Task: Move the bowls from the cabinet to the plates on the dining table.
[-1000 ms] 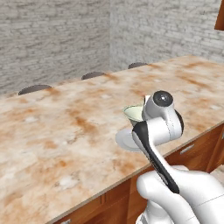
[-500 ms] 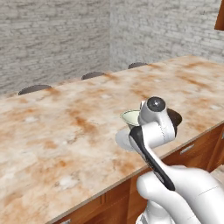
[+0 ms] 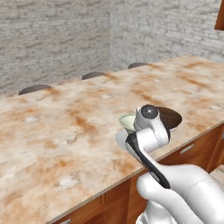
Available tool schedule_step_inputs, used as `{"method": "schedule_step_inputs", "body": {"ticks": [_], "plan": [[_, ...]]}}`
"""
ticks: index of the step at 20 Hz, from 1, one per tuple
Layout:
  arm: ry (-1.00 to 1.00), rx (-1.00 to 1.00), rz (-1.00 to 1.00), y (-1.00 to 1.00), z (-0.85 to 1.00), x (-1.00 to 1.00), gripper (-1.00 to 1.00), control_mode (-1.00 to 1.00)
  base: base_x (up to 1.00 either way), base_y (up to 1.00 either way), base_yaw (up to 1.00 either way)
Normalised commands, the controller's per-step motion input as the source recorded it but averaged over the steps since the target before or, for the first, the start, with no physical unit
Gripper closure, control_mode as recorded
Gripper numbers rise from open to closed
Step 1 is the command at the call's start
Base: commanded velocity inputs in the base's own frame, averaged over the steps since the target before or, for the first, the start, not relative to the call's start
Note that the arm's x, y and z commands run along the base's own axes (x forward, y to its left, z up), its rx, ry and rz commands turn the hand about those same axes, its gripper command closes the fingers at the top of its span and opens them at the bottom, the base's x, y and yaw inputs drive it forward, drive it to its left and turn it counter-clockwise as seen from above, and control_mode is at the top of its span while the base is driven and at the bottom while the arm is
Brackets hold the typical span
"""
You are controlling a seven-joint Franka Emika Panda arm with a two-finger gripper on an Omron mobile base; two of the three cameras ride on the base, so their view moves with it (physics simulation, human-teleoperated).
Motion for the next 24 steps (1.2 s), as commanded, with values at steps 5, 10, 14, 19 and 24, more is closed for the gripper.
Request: {"method": "schedule_step_inputs", "body": {"ticks": [5,10,14,19,24], "plan": [[0.01,0.0,-0.02,0.03,-0.27,0.24,1.0,-1.0,0.0,0.0,0.0],[0.05,0.01,-0.02,0.0,-0.22,0.2,1.0,-1.0,0.0,0.0,0.0],[0.06,0.0,-0.02,0.0,-0.22,0.21,1.0,-1.0,0.0,0.0,0.0],[0.07,0.0,-0.02,0.0,-0.21,0.21,1.0,-1.0,0.0,0.0,0.0],[0.01,0.0,-0.01,0.0,-0.26,0.21,1.0,-1.0,0.0,0.0,0.0]]}}
